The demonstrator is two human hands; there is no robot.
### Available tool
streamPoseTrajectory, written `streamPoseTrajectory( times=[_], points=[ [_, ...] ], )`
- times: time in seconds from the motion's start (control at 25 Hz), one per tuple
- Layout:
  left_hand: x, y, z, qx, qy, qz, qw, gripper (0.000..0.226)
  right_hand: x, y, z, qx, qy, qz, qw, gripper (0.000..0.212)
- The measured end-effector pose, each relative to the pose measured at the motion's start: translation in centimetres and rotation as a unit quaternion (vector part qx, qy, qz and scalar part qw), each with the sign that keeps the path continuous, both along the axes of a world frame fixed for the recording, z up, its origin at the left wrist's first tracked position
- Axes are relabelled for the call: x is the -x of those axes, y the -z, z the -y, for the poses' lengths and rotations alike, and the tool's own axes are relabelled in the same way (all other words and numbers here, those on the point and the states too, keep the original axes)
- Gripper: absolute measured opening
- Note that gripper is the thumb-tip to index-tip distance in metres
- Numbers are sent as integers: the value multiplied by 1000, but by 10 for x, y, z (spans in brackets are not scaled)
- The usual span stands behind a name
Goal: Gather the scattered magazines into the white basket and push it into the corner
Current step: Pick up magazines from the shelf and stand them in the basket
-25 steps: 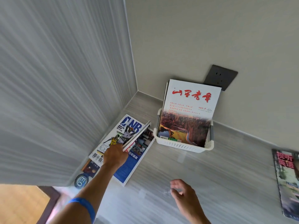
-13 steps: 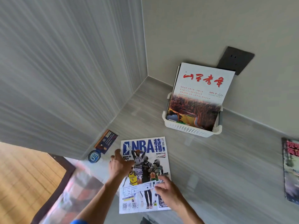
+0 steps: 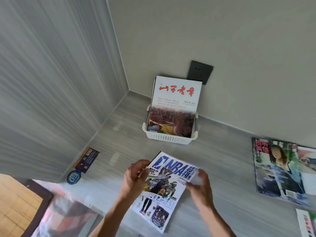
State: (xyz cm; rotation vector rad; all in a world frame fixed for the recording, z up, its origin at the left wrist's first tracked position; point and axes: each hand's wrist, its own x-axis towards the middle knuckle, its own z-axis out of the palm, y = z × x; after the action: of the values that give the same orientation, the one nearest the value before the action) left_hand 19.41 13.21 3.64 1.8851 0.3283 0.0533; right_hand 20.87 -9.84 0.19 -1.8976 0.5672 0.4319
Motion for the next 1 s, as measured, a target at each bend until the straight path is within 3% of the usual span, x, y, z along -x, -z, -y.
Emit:
streamPoseTrajectory(
  times=[0.08, 0.2, 0.32, 0.44, 0.52, 0.64, 0.72, 0.92, 1.0],
  points=[
    [-5, -30, -1, 55, 53, 30, 997, 17, -22, -15, 31, -106, 29, -26, 994, 72],
    [-15, -62, -7, 184, 79, 68, 977, 19, -34, -33, 45, -173, -56, -40, 982, 40],
    [-31, -64, -2, 131, -33, 48, 990, 23, -32, -35, 30, -148, -46, -3, 988, 6],
    [-39, -55, 1, 55, -112, 5, 992, 33, -31, -40, 15, -81, -66, 40, 994, 19],
    [-57, -71, -7, 47, -85, 50, 994, 36, -50, -61, 11, -86, -53, 96, 990, 20],
    [-127, -114, -18, 92, -84, 129, 984, 31, -108, -108, 0, -41, -2, 214, 976, 18],
    [-187, -139, -14, 132, -128, 95, 978, 26, -154, -128, -12, 47, 7, 252, 966, 19],
    [-264, -115, -22, 83, -146, -14, 986, 15, -236, -110, -39, 75, 8, 212, 974, 22],
    [-265, -102, -28, 39, -132, -82, 987, 36, -240, -95, -33, 72, 13, 150, 986, 54]
  ],
)
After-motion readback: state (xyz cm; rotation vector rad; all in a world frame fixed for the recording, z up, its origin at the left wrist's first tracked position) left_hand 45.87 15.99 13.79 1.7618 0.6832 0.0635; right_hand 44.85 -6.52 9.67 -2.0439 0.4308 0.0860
